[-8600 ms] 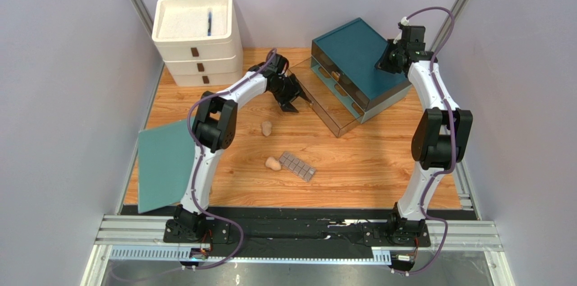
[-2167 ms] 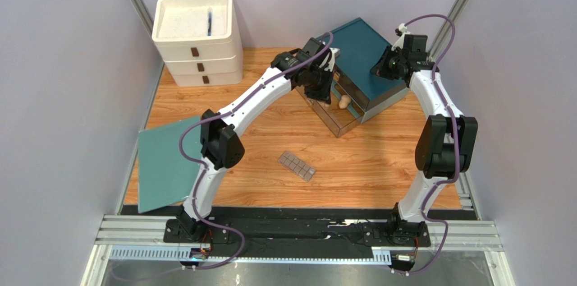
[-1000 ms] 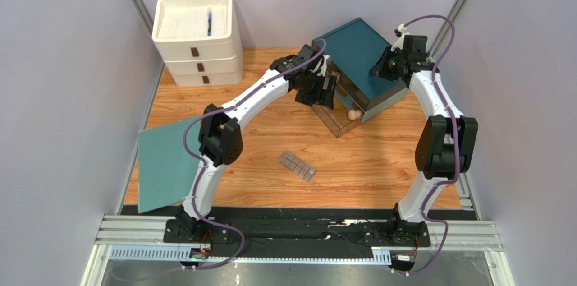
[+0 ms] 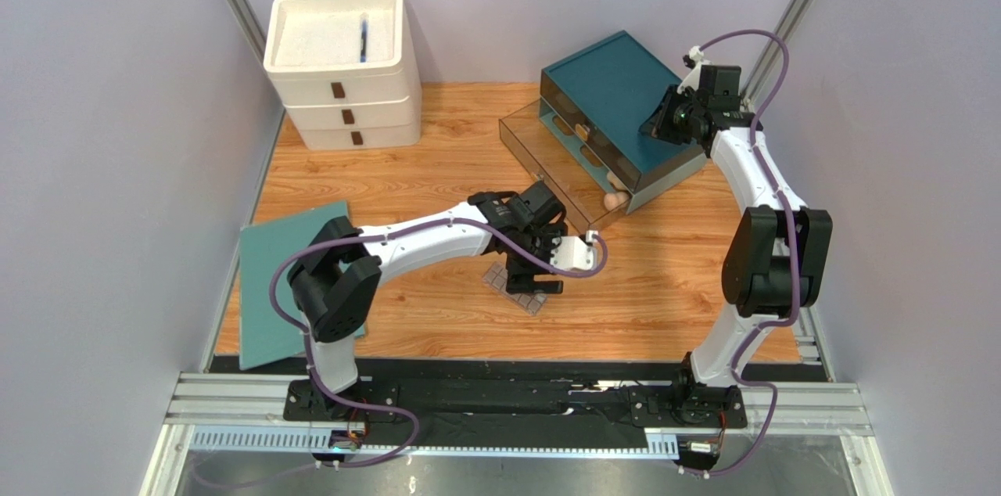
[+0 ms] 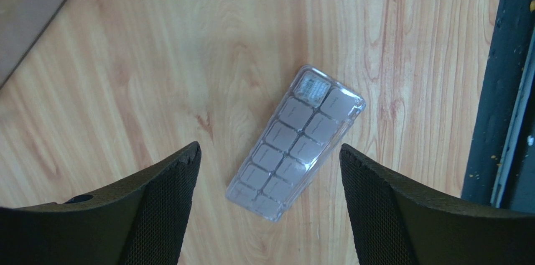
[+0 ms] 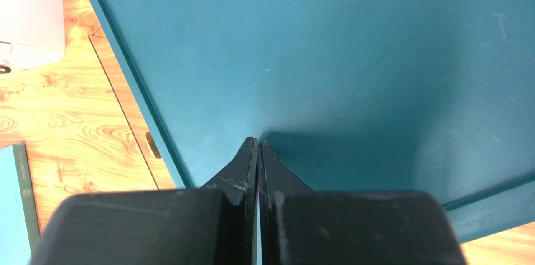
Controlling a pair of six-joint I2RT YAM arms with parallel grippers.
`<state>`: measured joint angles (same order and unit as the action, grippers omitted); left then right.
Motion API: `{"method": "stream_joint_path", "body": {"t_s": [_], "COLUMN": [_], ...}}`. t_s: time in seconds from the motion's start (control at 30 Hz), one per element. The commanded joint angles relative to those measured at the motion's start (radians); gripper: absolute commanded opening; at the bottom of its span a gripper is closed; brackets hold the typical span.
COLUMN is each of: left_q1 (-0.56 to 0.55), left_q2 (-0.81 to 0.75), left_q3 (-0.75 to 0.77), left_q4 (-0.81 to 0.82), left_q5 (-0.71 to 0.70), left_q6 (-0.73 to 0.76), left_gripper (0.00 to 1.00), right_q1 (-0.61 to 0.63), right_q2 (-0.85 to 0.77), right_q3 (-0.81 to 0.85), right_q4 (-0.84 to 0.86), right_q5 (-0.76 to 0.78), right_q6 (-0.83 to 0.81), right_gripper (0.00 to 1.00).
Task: Organize the makeup
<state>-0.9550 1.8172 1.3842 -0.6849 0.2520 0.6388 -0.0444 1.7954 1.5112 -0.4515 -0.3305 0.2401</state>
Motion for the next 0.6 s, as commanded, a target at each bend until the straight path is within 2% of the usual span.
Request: {"method": "stream_joint_path", "body": {"t_s": [0.0, 0.27, 0.57], "left_q1": [-0.019, -0.03, -0.031], "left_q2": [0.06, 0.079, 0.152], "left_q3": [-0.001, -0.047, -0.053], "left_q4": [0.005, -0.022, -0.045], "left_q5": [0.044, 0.053, 0.041], "left_q6": [0.139, 0.186, 0.151], "left_gripper": [0.84, 0.81, 0.79], "right_q1": [0.009, 0.009, 0.011], "right_q2": [0.042, 0.036, 0.033], "right_q3": [-0.077, -0.091, -0.106], "right_q4": [-0.265, -0.265, -0.259], "right_q5": [0.057, 0.065, 0.065], "right_q6": [-0.041, -0.042, -0.044], "right_gripper": [0.0, 0.0, 0.0]}}
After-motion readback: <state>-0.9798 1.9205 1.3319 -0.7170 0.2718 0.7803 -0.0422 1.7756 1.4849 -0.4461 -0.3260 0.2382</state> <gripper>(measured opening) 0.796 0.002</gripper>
